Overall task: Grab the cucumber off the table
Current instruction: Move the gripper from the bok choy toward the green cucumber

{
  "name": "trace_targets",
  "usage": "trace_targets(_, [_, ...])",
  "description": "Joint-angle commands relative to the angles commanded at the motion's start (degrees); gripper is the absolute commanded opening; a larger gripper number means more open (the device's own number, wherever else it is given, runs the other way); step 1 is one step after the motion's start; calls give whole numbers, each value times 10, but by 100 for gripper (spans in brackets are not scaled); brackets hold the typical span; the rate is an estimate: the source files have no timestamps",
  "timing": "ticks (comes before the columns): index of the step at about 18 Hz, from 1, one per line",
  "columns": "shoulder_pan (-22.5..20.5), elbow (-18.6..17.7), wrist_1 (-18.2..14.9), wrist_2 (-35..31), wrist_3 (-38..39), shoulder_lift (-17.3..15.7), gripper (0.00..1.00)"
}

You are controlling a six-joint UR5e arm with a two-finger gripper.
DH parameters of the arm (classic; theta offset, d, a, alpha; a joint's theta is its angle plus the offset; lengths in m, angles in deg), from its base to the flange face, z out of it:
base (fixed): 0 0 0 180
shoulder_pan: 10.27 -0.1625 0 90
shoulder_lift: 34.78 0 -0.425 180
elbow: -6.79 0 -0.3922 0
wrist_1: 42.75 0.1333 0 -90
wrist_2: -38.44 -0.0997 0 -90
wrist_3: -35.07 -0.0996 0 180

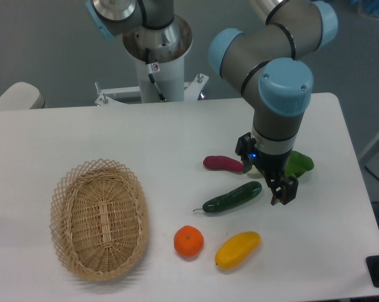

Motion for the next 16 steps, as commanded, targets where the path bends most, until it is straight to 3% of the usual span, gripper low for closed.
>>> trace_targets(8, [1, -15, -2, 2, 11, -3, 100])
trace_targets(11, [4, -42, 3, 4, 25, -3, 100])
trace_targets(16, [19, -104, 71, 0, 72, -1, 100])
